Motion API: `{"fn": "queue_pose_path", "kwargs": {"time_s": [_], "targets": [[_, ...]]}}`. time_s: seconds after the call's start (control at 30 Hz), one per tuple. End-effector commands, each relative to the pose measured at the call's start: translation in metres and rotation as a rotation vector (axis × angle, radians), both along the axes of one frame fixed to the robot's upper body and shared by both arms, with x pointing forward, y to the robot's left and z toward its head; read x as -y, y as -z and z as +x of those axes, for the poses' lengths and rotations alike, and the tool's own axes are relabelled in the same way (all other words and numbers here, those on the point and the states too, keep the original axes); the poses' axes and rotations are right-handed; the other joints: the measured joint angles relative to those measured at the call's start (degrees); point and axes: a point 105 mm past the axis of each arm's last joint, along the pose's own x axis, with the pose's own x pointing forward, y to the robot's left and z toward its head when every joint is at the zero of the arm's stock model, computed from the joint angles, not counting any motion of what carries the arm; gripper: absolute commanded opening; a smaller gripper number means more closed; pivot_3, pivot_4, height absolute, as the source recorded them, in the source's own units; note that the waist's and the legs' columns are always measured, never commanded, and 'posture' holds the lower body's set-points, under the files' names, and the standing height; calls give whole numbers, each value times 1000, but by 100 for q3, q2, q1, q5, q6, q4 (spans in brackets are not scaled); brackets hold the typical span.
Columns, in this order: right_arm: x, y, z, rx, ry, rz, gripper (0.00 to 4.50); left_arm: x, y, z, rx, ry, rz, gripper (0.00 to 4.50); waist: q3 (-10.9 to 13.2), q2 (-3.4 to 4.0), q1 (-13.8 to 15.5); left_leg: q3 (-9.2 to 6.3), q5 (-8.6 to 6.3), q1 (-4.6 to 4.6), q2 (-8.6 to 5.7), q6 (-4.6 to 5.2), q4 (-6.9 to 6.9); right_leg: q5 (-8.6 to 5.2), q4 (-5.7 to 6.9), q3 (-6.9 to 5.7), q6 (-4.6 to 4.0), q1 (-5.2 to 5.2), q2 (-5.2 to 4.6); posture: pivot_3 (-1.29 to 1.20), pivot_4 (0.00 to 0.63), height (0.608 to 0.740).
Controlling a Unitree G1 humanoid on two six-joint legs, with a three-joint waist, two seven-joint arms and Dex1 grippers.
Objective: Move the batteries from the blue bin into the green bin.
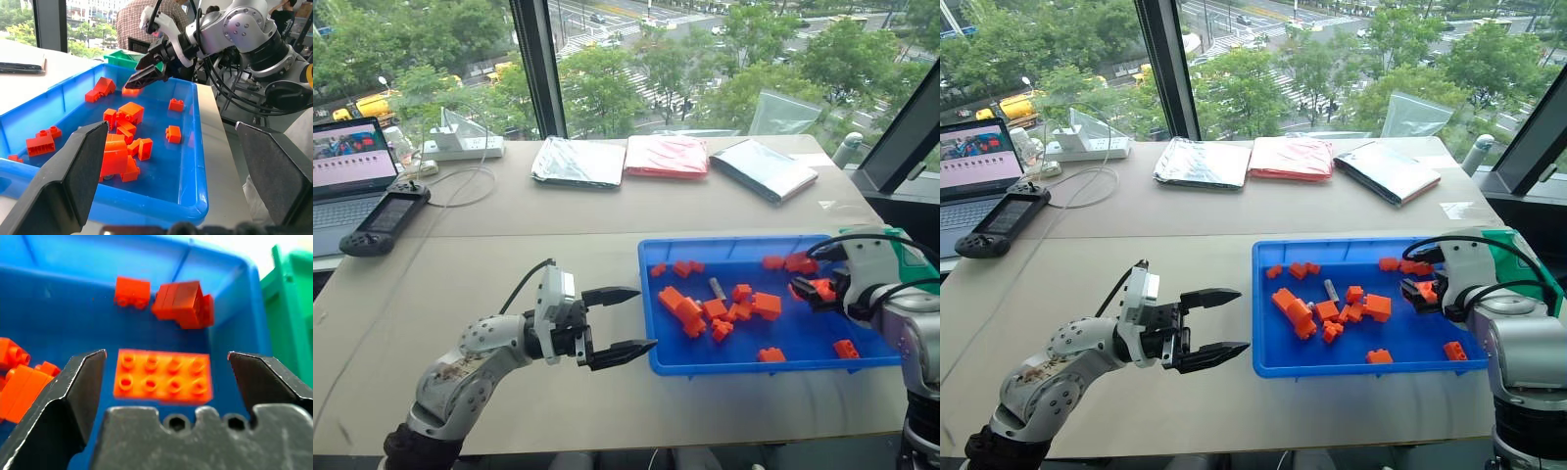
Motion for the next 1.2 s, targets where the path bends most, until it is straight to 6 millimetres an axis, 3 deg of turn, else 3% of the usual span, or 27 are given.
{"fn": "queue_pose_path", "kwargs": {"time_s": [0.03,0.1,0.17,0.23,0.3,0.43,0.8,0.93,1.2], "targets": [[-6,-26,3,120,-23,-8,4468,-1,-5,-3,25,14,-9,4500,0,0,4,0,0,0,0,0,0,0,0,0,0,0,0,0,150,740],[-18,-29,8,137,-68,20,4468,-1,-4,-3,24,14,-8,4500,0,0,2,1,0,-1,0,0,0,0,-1,1,0,-1,-1,0,150,740],[-50,-25,13,114,-204,54,4468,0,-4,-3,23,15,-9,4500,0,0,-7,0,0,0,1,0,-1,0,0,0,0,-2,0,0,150,740],[-82,-15,15,56,-326,96,4468,0,-4,-3,24,16,-10,4500,0,0,-45,0,0,2,4,0,-3,0,0,0,0,-3,4,0,150,740],[-98,-3,19,9,-364,123,4468,1,-3,-3,23,15,-11,4500,0,0,-49,-2,0,3,9,0,-4,0,0,0,-1,-2,8,0,150,740],[-106,16,30,-67,-377,72,4468,2,-3,-3,23,16,-12,4500,0,0,16,-5,1,-1,-4,-1,-2,0,3,-3,0,-3,-5,0,150,740],[-113,38,45,-163,-467,-6,4468,4,-4,-4,28,13,-10,4500,0,0,-9,-6,1,-4,-5,-1,-1,1,0,-5,1,-6,-5,0,150,740],[-119,43,50,-184,-512,-38,3477,5,-4,-4,29,13,-11,4500,0,-1,-10,-5,1,-4,-5,-1,0,1,0,-4,1,-6,-5,0,150,740],[-119,50,54,-210,-524,-49,779,6,-4,-3,27,14,-11,4500,0,-1,4,-6,1,-4,-6,-1,2,1,0,-5,1,-4,-6,0,150,740]]}}
